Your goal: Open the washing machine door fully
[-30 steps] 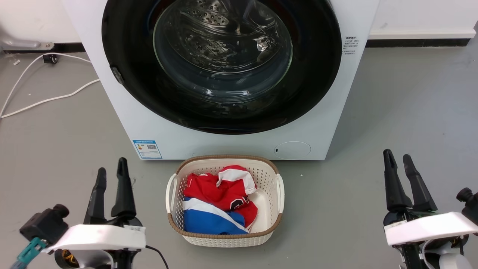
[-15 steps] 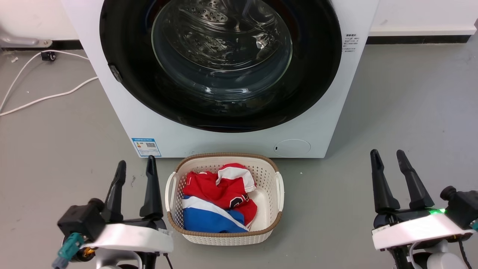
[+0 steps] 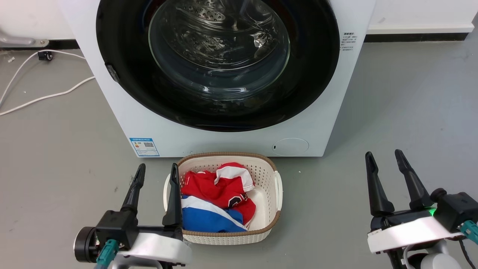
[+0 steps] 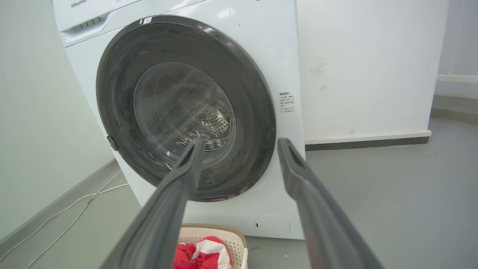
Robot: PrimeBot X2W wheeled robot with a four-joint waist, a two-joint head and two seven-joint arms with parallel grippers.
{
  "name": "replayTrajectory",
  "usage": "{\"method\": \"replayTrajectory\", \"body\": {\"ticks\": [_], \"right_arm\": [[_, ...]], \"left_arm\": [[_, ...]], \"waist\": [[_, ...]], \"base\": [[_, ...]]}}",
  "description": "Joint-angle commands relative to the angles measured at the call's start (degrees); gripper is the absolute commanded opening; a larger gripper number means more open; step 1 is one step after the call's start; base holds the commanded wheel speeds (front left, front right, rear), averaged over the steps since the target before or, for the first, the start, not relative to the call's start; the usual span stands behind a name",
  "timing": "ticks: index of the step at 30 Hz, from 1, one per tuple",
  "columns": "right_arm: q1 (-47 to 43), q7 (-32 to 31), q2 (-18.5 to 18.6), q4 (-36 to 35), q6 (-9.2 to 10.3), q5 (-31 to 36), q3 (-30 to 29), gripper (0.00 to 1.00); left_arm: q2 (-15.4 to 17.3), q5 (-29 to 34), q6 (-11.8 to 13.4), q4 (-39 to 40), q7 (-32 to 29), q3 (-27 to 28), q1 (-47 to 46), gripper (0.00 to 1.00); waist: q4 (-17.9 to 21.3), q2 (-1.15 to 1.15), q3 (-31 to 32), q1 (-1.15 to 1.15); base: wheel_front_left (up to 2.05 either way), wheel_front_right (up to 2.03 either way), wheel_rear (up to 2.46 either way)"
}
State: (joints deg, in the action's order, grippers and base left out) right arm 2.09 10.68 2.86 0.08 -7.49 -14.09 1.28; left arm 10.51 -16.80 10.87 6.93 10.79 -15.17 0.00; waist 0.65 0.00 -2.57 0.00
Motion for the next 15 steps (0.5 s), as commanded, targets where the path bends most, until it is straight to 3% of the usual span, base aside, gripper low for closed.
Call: {"method": "replayTrajectory", "body": {"ticks": [1,4,7,15], "right_arm": [[0.07,0.70,0.05,-0.59,0.00,2.17,0.30,1.00],[-0.01,1.14,0.05,-0.86,0.01,3.91,0.52,1.00],[-0.21,1.36,0.05,-0.93,0.01,4.97,0.67,1.00],[-0.66,2.33,0.03,-0.86,0.01,6.84,0.91,1.00]], "left_arm": [[0.83,1.41,0.61,0.20,0.73,-0.85,-0.59,1.00],[0.95,2.03,0.57,0.23,1.05,-1.55,-0.50,1.00],[0.35,1.13,-1.02,0.48,1.25,-1.76,0.07,1.00],[-4.01,2.08,-9.87,-0.33,2.21,4.89,1.98,1.00]], "waist": [[0.04,0.00,-0.02,0.00],[0.10,0.00,-0.06,0.00],[0.11,0.00,-0.08,0.00],[0.02,0.00,-0.34,0.00]], "base": [[0.00,0.00,0.00],[0.00,0.00,0.00],[0.00,0.00,0.00],[0.00,0.00,0.00]]}}
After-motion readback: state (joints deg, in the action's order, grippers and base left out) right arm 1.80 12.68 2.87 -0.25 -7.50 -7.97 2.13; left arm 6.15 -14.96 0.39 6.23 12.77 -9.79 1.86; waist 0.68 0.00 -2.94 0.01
